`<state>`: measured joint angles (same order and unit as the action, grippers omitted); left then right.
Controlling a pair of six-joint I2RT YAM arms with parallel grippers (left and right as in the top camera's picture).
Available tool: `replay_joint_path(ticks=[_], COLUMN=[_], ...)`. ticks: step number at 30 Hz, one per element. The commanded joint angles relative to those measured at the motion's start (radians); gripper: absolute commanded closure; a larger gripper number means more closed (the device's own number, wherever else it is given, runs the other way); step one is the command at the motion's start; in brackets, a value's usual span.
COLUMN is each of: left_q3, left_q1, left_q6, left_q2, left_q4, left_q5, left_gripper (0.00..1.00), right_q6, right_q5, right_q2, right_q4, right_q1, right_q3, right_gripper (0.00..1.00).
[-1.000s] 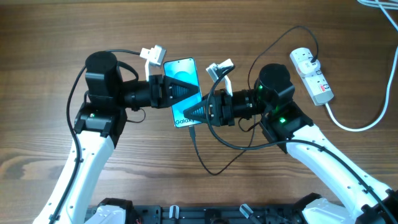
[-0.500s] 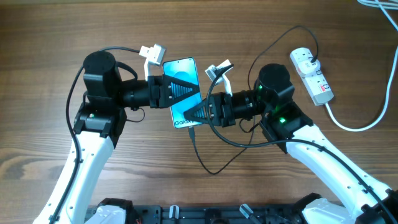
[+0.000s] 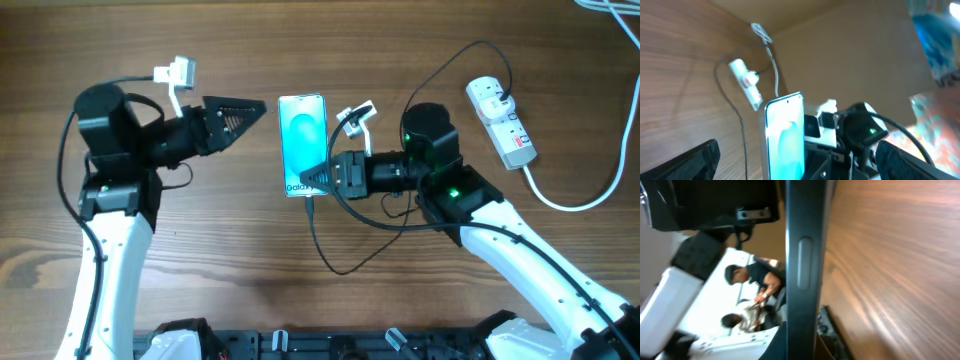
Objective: Plug charger to phone and switch on socket
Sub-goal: 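Open the left gripper and pull it back from the phone, then lower the phone with the right gripper flat onto the table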
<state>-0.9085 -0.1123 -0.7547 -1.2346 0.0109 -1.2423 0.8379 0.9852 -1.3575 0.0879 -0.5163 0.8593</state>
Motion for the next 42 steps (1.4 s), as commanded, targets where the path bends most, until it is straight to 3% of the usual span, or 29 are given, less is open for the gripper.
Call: replay_joint_path(ticks=[1,6,9,11,19,25,42], left_q3=[-0.005,-0.005,-0.005,-0.005,-0.005,-0.005,-0.005], left_q1=[-0.034,-0.036,-0.036,-0.036,-0.036,-0.036,-0.036], left_q6=[0.160,0.254,0.254,0.254,0.254,0.254,0.254], left_q2=[0.010,0.000,-0.031,-0.059,-0.096,-0.096,-0.096], left_q4=[0.126,0.418,0.466,0.465,0.470,0.470,0.470], left_q5=[0.129,0.559,0.752,0.798,0.818,0.818,0.818], left_gripper=[0.00,0.00,0.00,0.00,0.00,0.00,0.00], right_q6=[-0.156,-0.240,-0.236,-0.237,-0.245,-0.327,-0.353], right_q5=[-0.158,-0.282,-0.282,-0.282,-0.282,-0.283,-0.446], right_q2=[0.005,-0.040,-0.110,-0.171,-0.387,-0.500,-0.535], right_q4=[-0.078,-0.180,-0.172,-0.159,-0.084,-0.055,-0.063], right_q1=[-0.003,-0.003,-0.003,-0.003,-0.003,-0.003,-0.003], right_q3=[0.014,0.014,0.014,0.014,0.014,0.014,-0.002], right_gripper=[0.96,0.96,0.96,0.96,0.96,0.96,0.96])
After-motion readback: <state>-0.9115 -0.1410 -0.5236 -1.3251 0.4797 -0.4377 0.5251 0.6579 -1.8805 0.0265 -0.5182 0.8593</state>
